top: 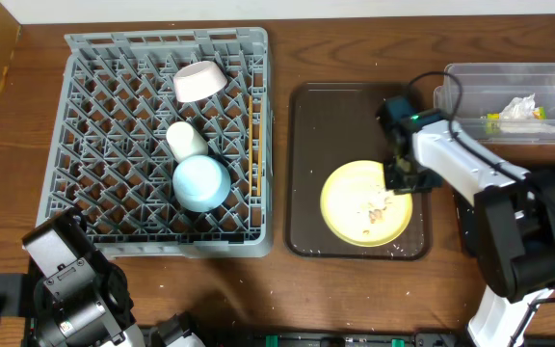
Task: Sort waste into correct bins and load items into the dishwasher
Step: 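Grasp the yellow plate's edge with the right gripper and tilt it up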
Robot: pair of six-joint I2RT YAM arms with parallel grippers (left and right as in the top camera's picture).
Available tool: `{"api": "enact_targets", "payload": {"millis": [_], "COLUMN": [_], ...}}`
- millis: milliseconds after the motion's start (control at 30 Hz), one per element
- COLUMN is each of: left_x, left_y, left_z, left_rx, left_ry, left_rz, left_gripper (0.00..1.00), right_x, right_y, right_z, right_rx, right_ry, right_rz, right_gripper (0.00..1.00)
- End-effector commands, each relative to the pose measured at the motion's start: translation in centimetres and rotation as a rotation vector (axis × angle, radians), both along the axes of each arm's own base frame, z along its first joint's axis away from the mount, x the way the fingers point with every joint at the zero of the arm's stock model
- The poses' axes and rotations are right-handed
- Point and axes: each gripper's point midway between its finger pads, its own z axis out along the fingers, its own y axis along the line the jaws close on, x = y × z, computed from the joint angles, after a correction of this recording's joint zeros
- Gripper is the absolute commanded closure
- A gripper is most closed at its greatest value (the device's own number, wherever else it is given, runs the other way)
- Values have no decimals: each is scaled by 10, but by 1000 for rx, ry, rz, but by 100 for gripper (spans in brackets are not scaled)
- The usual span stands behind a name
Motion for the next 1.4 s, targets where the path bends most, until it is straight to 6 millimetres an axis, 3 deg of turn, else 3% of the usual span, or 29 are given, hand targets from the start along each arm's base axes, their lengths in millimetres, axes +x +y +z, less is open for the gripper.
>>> {"api": "enact_targets", "payload": {"millis": [0, 67, 167, 333, 433, 533, 633, 833, 1067, 1367], "left_x": [-2, -2, -2, -2, -2, -2, -2, -2, -2, -2], "left_y": [1, 1, 1, 1, 1, 1, 1, 1, 1, 1], "left_z": [5, 5, 5, 5, 5, 5, 5, 5, 5, 5], "left_rx": [12, 12, 12, 12, 12, 12, 12, 12, 12, 12], "left_ry": [-21, -21, -21, -21, -21, -21, -21, -21, -21, -21], "left_rz": [20, 20, 20, 20, 20, 20, 20, 20, 20, 20], "left_gripper": [6, 6, 6, 6, 6, 6, 6, 6, 6, 6], "right_x": [26, 33, 40, 26, 8, -11, -28, -52, -68, -69], "right_y": [-15, -15, 6, 75, 108, 129, 144, 155, 169, 151], "right_z": [22, 34, 52, 86, 88, 78, 54, 30, 20, 5], "right_rx": [-17, 13, 134, 413, 485, 435, 277, 143, 127, 8], "right_ry": [-80, -83, -68, -1, 41, 61, 16, -37, -51, -96], "right_rz": [-68, -69, -4, 154, 213, 256, 237, 229, 296, 304], "right_gripper": [75, 76, 77, 72, 71, 69, 56, 59, 67, 69]}}
